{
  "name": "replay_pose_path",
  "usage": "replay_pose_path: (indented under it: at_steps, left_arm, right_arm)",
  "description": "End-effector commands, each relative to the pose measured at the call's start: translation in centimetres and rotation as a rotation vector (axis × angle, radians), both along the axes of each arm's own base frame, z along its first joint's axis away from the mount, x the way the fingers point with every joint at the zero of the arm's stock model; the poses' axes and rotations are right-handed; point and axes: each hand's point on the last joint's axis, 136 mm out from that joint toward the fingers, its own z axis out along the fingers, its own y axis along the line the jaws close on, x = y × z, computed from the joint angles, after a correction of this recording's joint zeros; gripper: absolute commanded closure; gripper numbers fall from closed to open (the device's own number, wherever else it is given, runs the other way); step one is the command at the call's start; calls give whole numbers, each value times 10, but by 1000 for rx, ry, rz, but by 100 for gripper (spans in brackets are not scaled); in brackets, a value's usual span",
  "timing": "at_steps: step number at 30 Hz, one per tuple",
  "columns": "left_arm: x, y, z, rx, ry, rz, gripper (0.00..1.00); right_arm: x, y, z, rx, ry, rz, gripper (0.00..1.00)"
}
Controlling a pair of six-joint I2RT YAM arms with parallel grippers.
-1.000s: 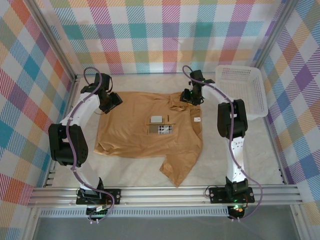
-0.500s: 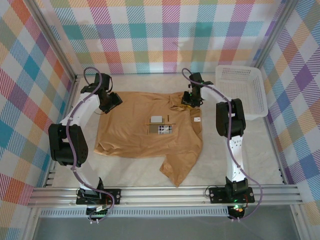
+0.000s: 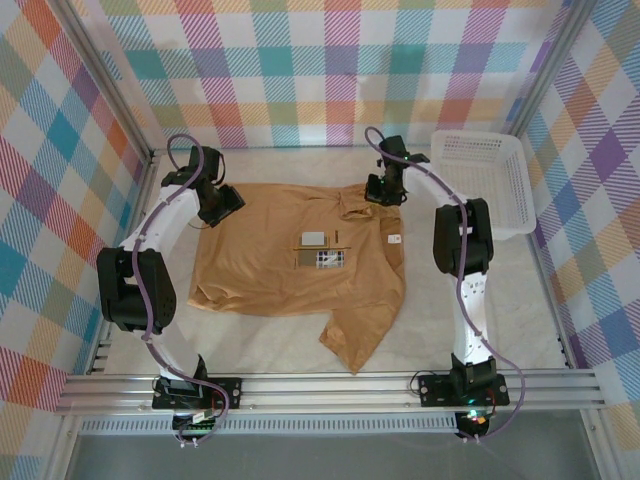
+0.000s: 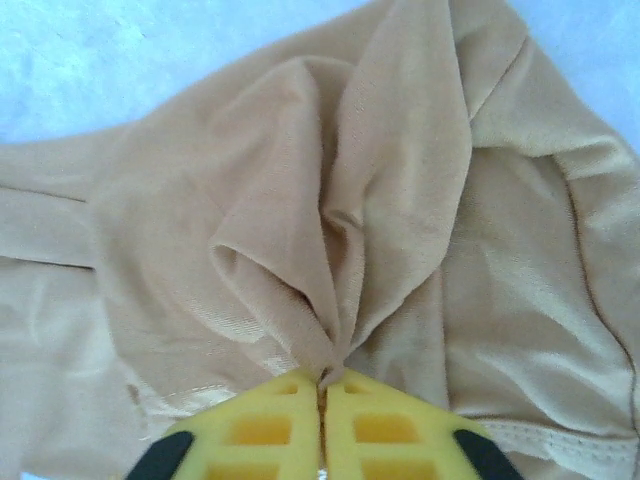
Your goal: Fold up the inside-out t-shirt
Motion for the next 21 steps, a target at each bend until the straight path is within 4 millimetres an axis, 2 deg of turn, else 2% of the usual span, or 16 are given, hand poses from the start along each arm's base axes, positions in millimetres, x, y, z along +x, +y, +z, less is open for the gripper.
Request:
replay_pose_path:
  at_steps: [1,4,6,8,11,13,15,16,18,21]
  left_arm:
    - [-4,-2,7,-7,1,-20,48]
    - [-4,-1,8,-2,-1,-21,48]
    - [-4,0,8,2,0,-22,48]
    - [-3,-1,6,-1,1,-23,48]
    - [-2,-4,1,-14,7,-26,49]
    - [-3,-5,-1,-24,6,-23,49]
    - [-6,-6,-3,-31,4,-18,49]
    - [-8,-5,-4,-35,2,-12,49]
    - [-13,-6,-8,-40,1,-5,49]
    - [-20,-5,-11,-40,-1,2,49]
  right_arm:
    - [-1,5,33,13,-39,21,100]
    - [-1,13,51,62,-56,22,100]
    - [6,24,76,137,-101,25,100]
    - [22,34,102,228,-173,18,100]
    - [67,40,132,368,-286,-45,100]
    - [102,40,135,411,-324,-112,100]
    - [128,41,122,436,-334,-161,83]
    - [139,43,114,471,-328,-185,81]
    - [152,47,107,570,-319,-204,70]
    - [146,50,109,587,-294,-180,65]
